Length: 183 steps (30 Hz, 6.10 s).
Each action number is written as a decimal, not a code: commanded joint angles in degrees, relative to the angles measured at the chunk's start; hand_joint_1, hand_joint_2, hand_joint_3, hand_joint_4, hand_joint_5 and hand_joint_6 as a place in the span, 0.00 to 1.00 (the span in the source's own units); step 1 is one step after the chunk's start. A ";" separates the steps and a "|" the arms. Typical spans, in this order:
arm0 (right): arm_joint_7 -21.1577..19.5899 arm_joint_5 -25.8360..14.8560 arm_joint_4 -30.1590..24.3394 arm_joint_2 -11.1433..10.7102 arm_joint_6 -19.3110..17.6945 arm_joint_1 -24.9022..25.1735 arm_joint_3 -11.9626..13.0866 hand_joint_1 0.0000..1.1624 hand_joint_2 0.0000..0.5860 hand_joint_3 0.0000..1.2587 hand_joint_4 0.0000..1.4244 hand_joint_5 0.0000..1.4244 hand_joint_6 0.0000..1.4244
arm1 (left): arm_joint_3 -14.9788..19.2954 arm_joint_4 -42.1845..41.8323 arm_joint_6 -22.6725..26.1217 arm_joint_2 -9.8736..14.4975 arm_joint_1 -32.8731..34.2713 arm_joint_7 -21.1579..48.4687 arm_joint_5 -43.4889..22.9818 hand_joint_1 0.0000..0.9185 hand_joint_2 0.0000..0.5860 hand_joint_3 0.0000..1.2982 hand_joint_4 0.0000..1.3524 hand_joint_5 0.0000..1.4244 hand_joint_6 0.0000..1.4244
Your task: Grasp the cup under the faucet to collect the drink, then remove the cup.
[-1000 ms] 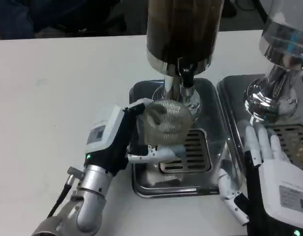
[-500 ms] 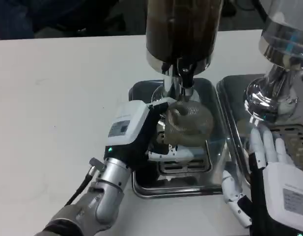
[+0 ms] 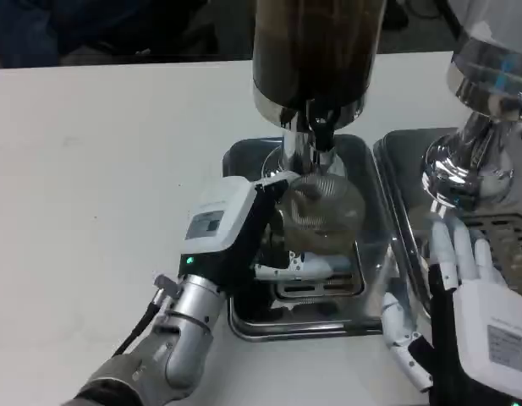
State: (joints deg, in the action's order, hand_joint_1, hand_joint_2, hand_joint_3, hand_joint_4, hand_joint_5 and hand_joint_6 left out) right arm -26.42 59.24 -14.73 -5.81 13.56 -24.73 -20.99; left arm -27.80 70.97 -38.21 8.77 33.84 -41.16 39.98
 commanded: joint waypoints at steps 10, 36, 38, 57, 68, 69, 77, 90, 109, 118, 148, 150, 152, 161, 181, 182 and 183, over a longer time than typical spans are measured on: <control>-0.56 -1.33 0.76 -0.34 -0.70 1.14 0.61 0.04 0.86 0.03 0.00 0.00 0.09 | 0.38 -0.39 -2.85 1.09 -2.14 1.80 -2.13 0.35 0.07 0.15 0.15 0.32 0.28; 0.75 -4.14 2.60 -3.15 -2.23 4.51 1.54 0.02 0.83 0.02 0.00 0.00 0.09 | 13.55 -14.08 -18.30 12.93 -15.32 7.66 -13.70 0.00 0.01 0.01 0.00 0.10 0.05; 1.20 -4.69 3.02 -3.69 -2.91 5.03 1.62 0.04 0.78 0.00 0.00 0.00 0.09 | 15.10 -17.28 -21.10 14.18 -17.35 15.25 -19.72 0.00 0.04 0.00 0.00 0.06 0.01; 1.24 -10.90 7.83 -3.64 -8.27 8.11 2.17 0.24 0.57 0.00 0.00 0.00 0.06 | 22.96 -52.08 -8.93 19.00 -20.81 63.83 -59.15 0.00 0.12 0.02 0.00 0.07 0.04; -0.44 -10.73 7.95 -2.35 -8.18 7.42 2.27 0.25 0.57 0.00 0.00 0.00 0.06 | 23.66 -53.02 -3.35 14.00 -15.27 74.86 -60.22 0.00 0.13 0.00 0.00 0.09 0.06; -0.52 -10.68 7.91 -2.28 -8.18 7.38 2.25 0.25 0.57 0.00 0.00 0.00 0.06 | 23.51 -52.06 -3.14 13.29 -14.49 75.41 -59.77 0.00 0.13 0.01 0.00 0.10 0.06; -0.80 -10.81 7.22 -1.57 -7.85 6.77 2.74 0.24 0.58 0.00 0.00 0.00 0.07 | 23.83 -43.76 -4.15 9.22 -9.75 78.14 -56.59 0.00 0.13 0.06 0.00 0.14 0.09; -0.60 -11.33 7.53 -1.05 -8.22 6.59 2.84 0.24 0.58 0.00 0.00 0.00 0.07 | 22.37 -46.76 -5.18 7.65 -12.28 81.93 -53.75 0.00 0.13 0.11 0.06 0.19 0.13; 0.47 -12.69 7.82 -1.86 -8.38 7.57 2.74 0.23 0.58 0.00 0.00 0.00 0.08 | 20.64 -52.63 -8.81 11.86 -16.39 79.34 -44.77 0.00 0.15 0.14 0.10 0.22 0.17; 1.13 -15.34 8.02 -1.96 -9.63 7.73 3.26 0.23 0.58 0.00 0.00 0.00 0.08 | 19.77 -53.34 -10.20 12.28 -17.48 77.67 -42.83 0.00 0.15 0.16 0.12 0.23 0.17; 18.75 -39.66 19.14 -1.97 -18.72 20.01 9.77 0.54 0.37 0.00 0.00 0.00 0.00 | 20.33 -52.90 -10.12 12.80 -17.58 75.41 -42.96 0.00 0.15 0.18 0.14 0.23 0.18; 18.84 -40.03 19.82 -1.72 -19.11 20.58 9.79 0.54 0.37 0.00 0.00 0.00 0.00 | 20.36 -52.96 -10.08 12.77 -17.60 75.29 -42.88 0.00 0.15 0.18 0.14 0.23 0.18; 18.90 -40.12 20.36 -1.58 -19.51 21.13 9.69 0.54 0.37 0.00 0.00 0.00 0.00 | 20.37 -52.95 -10.15 12.79 -17.59 75.27 -42.92 0.00 0.15 0.18 0.14 0.23 0.18; 19.36 -42.37 23.23 -0.22 -21.42 22.89 9.70 0.55 0.36 0.00 0.00 0.00 0.00 | 20.73 -53.22 -9.93 13.10 -17.57 74.55 -42.93 0.00 0.15 0.19 0.14 0.24 0.18; 20.05 -43.91 30.08 1.60 -25.31 26.41 9.77 0.55 0.36 0.00 0.00 0.00 0.00 | 20.63 -53.55 -9.19 13.26 -17.78 73.15 -42.23 0.00 0.17 0.19 0.15 0.25 0.18; 20.02 -43.86 30.22 1.61 -25.44 26.49 9.77 0.55 0.36 0.00 0.00 0.00 0.00 | 20.71 -53.55 -9.18 13.30 -17.81 73.00 -42.18 0.00 0.17 0.19 0.15 0.25 0.18; 20.06 -43.93 30.39 1.68 -25.56 26.61 9.79 0.55 0.36 0.00 0.00 0.00 0.00 | 20.83 -53.60 -9.22 13.35 -17.85 72.78 -42.14 0.00 0.17 0.19 0.15 0.25 0.18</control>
State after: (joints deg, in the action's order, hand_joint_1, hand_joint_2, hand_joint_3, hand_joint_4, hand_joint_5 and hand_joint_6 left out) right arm -6.94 16.06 14.82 -4.59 -11.30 1.38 -11.43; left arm -6.66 17.68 -47.78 21.31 16.92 31.17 -3.62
